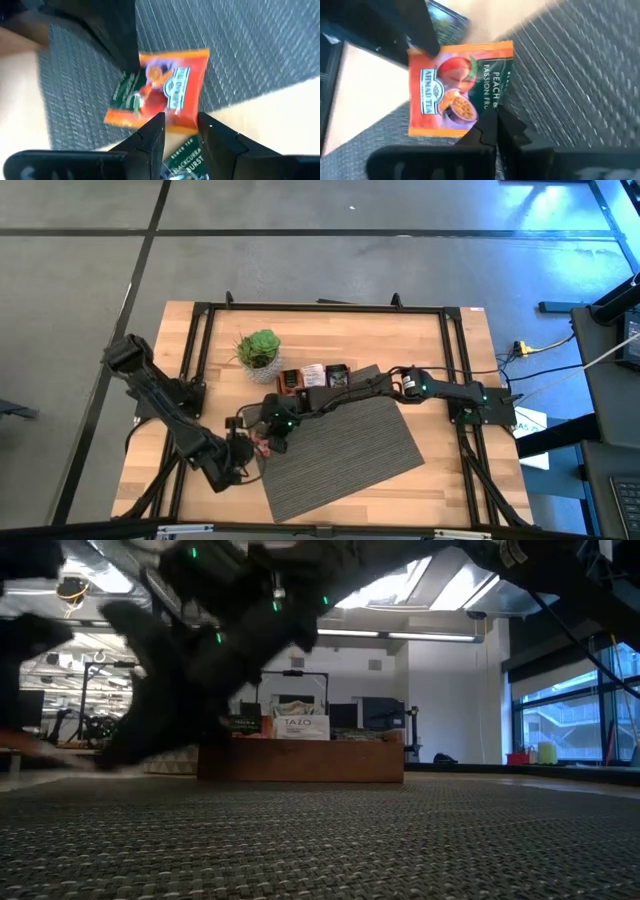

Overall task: Pick & Place Tea
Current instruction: Put the orange tea bag into the left slot of the wooden organizer

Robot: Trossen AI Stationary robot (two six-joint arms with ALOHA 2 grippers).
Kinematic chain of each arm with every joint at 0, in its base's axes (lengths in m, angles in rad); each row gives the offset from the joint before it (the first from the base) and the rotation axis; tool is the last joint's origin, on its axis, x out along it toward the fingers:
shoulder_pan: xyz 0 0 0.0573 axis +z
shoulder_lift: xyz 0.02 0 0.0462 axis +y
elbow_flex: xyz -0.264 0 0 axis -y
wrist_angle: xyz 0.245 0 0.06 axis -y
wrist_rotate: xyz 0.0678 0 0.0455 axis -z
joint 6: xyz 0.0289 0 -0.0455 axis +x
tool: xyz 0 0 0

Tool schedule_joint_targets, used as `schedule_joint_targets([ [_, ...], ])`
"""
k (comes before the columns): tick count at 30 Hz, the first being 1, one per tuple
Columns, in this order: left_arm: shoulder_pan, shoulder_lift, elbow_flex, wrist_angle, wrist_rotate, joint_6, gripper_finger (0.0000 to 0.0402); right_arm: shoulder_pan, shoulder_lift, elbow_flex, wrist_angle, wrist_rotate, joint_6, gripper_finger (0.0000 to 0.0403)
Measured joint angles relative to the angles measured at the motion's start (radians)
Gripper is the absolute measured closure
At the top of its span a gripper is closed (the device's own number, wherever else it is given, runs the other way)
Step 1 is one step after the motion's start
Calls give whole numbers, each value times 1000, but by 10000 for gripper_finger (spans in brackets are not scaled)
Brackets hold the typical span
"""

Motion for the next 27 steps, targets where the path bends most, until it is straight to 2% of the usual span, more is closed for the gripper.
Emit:
schedule_joint_targets([
  [3, -14, -69, -2, -6, -50, -1, 292, 0, 0, 94, -116, 1, -89, 399],
  [7, -52, -141, 0, 7, -176, -25, 292, 16, -2, 229, -359, 3, -211, 400],
  [10, -88, -166, 0, 8, -253, -28, 292, 31, -19, 278, -521, 48, -265, 401],
  [13, -118, -180, 1, 9, -320, -47, 292, 42, -82, 227, -593, 131, -287, 401],
  [16, -138, -180, 1, 9, -360, -53, 292, 53, -149, 190, -664, 261, -303, 401],
  [21, -155, -181, 2, 9, -372, -98, 292, 73, -281, 101, -751, 468, -292, 401],
  [24, -169, -178, 2, 9, -367, -141, 292, 75, -395, -18, -744, 559, -279, 402],
  [27, -183, -178, 3, 9, -365, -180, 292, 72, -526, -199, -639, 578, -257, 402],
])
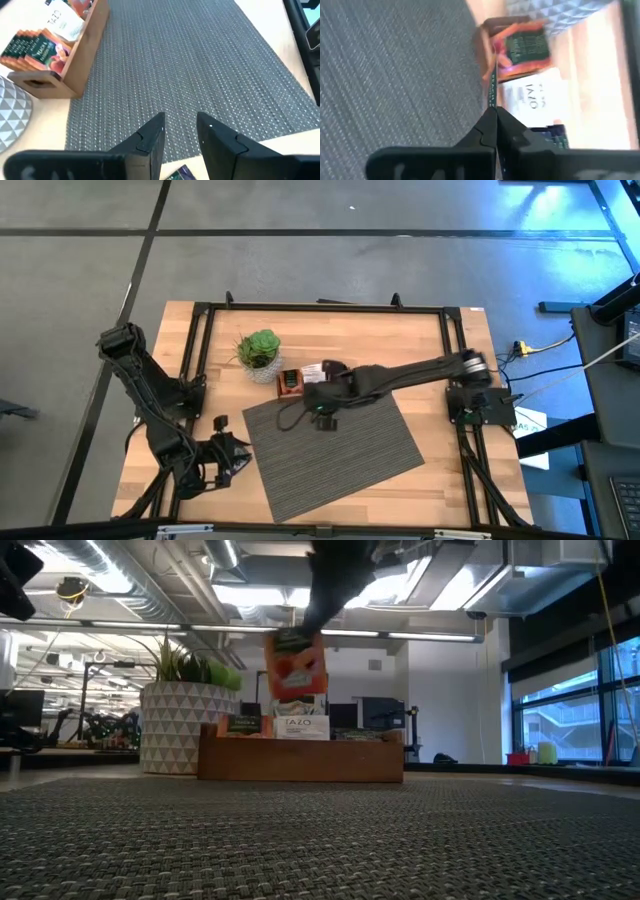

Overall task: Pick & Place Tea
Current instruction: Put the orange tea bag into the left slot of the wooden organizer

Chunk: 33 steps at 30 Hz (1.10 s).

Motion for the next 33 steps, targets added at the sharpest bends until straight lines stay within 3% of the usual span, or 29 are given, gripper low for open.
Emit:
schedule_joint_targets([
  [6, -11, 0, 0, 0, -14, 17, 292, -16, -198, -361, 439, 80, -172, 402],
  [11, -10, 0, 0, 0, -96, 74, 292, -85, -202, -481, 729, 40, -240, 402],
  [16, -10, 0, 1, 0, -142, 90, 292, -129, -142, -494, 751, -77, -242, 399],
  [33, 32, 0, 2, 0, -117, 110, 292, -166, -72, -492, 830, -145, -299, 397],
])
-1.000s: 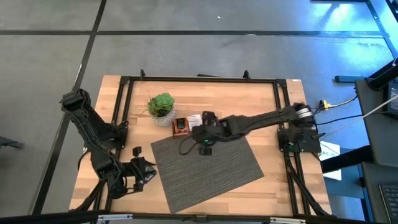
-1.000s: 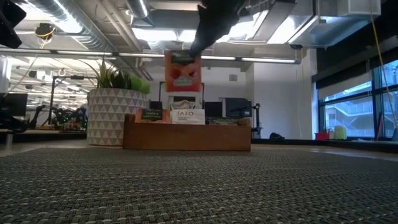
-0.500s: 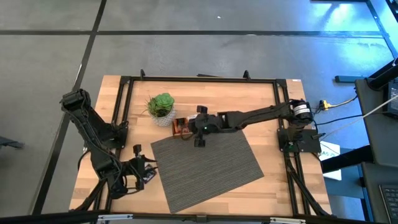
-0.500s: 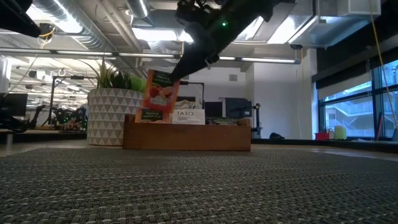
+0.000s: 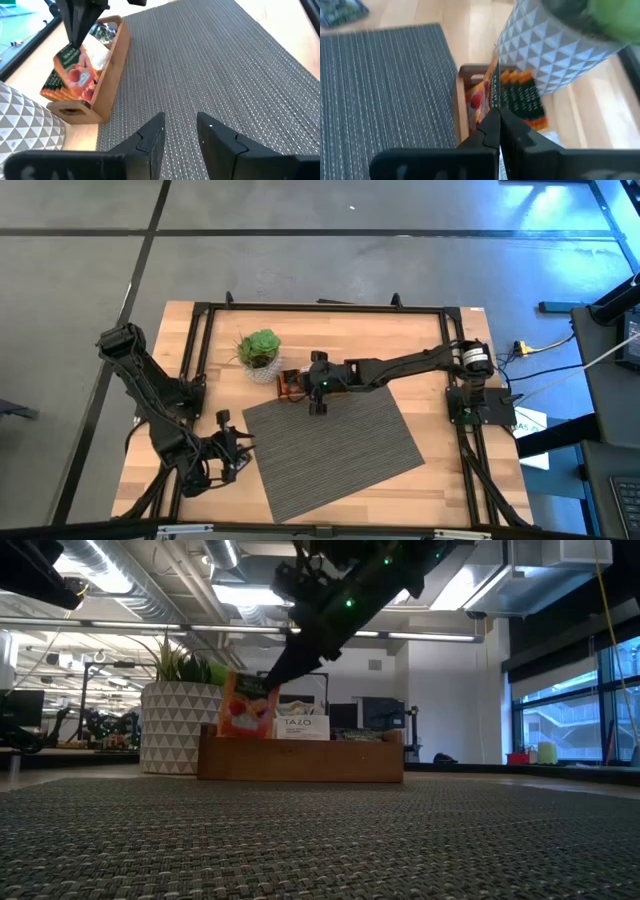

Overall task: Pick & Place Tea
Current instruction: Put the orange tea bag into the left slot of the wooden organizer

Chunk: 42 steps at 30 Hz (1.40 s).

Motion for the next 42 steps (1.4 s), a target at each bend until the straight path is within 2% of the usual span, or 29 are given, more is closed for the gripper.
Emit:
schedule_joint_targets([
  [37, 9, 0, 0, -1, 15, -8, 292, -14, 113, 1, 74, -14, -50, 396],
  [42, 9, 0, 0, -1, 15, -8, 292, -14, 108, 1, 77, -5, -123, 391],
])
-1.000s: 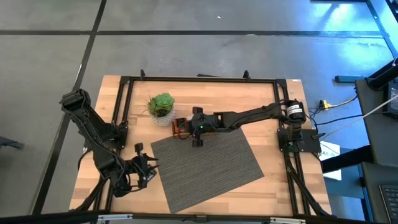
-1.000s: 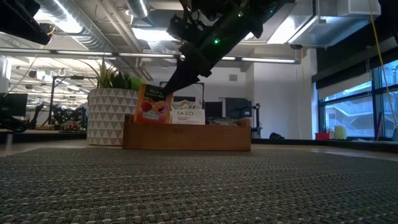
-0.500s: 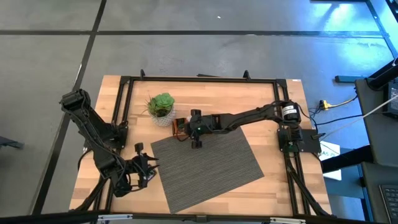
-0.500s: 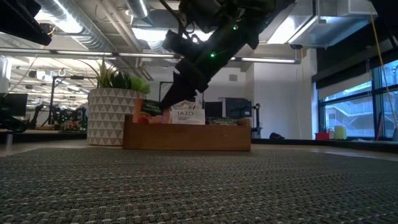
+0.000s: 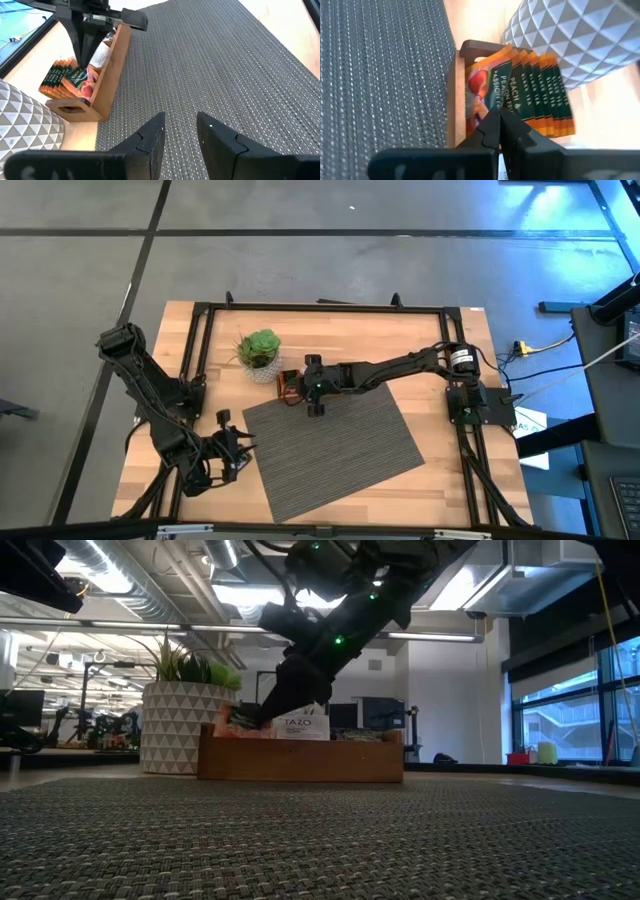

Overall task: Pick & Place Tea
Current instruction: Put the orange tea bag into the left slot of the wooden organizer, then put the black tea bag into the right slot of the wooden organizer

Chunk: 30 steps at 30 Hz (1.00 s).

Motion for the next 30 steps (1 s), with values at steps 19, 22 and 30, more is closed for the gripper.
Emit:
schedule_joint_targets([
  [19, 0, 0, 0, 0, 49, -16, 292, -6, -2, 32, 74, -35, 24, 286],
  [22, 0, 0, 0, 1, 49, -30, 292, -6, -2, 32, 105, -74, 25, 286],
  [30, 0, 0, 0, 1, 49, -30, 292, -8, 31, 32, 139, -151, 27, 286],
])
